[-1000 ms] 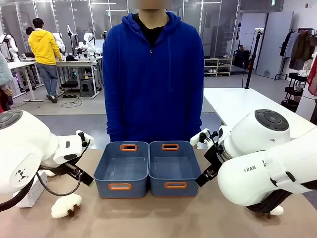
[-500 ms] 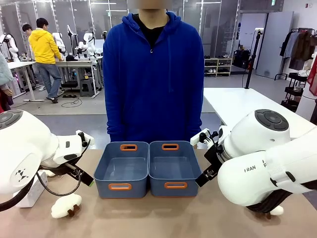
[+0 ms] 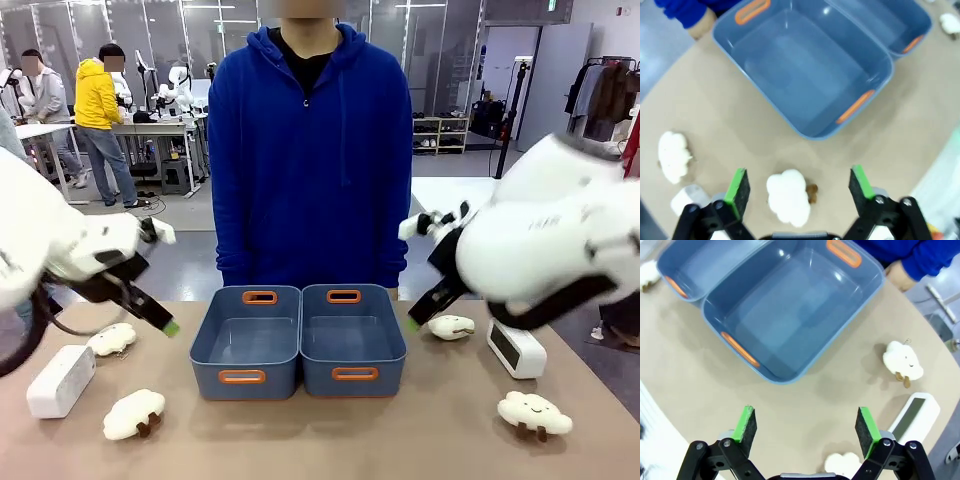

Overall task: Sort the digital clocks into the basket.
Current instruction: Pick up the Digital clock from the table and place it into the empty Plastic storage basket.

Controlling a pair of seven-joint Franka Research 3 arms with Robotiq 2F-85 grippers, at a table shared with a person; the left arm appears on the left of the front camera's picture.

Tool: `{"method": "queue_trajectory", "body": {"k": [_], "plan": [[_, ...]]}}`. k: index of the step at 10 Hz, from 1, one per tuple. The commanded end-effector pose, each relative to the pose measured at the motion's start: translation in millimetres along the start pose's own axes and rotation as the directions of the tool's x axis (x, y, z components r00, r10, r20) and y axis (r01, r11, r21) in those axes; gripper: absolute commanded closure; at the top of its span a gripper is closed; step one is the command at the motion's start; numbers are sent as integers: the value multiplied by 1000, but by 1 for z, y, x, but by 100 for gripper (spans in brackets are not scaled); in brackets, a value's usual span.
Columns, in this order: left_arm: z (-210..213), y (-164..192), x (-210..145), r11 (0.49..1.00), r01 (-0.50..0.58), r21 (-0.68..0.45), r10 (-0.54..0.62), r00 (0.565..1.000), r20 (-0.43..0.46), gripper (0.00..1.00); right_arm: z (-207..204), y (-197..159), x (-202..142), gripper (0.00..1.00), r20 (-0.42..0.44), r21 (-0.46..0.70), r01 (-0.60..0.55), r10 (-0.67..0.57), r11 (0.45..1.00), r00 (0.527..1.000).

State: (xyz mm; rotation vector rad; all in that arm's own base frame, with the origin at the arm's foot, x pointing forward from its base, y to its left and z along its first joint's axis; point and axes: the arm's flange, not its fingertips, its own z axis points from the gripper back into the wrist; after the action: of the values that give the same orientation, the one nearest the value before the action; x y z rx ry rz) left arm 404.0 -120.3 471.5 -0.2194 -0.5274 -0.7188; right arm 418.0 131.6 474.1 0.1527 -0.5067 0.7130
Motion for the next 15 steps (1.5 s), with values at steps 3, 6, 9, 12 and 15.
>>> {"method": "queue_trajectory", "body": {"k": [3, 6, 9, 12, 15], "plan": [[100, 55, -48, 981, -19, -194, 50, 986, 157, 0, 77, -79, -38, 0, 178, 258, 76, -125, 963, 976], [156, 73, -128, 979, 25, -204, 44, 944, 328, 0, 124, -117, -118, 0, 302, 336, 88, -196, 938, 933], [157, 98, -171, 958, -143, -251, 239, 878, 414, 0, 119, -144, -164, 0, 366, 404, 155, -314, 902, 876], [174, 111, -171, 957, -153, -246, 247, 876, 415, 0, 126, -144, -172, 0, 364, 398, 169, -325, 901, 873], [174, 111, -171, 957, -153, -246, 247, 876, 415, 0, 126, -144, -172, 0, 364, 398, 169, -325, 901, 873]]}}
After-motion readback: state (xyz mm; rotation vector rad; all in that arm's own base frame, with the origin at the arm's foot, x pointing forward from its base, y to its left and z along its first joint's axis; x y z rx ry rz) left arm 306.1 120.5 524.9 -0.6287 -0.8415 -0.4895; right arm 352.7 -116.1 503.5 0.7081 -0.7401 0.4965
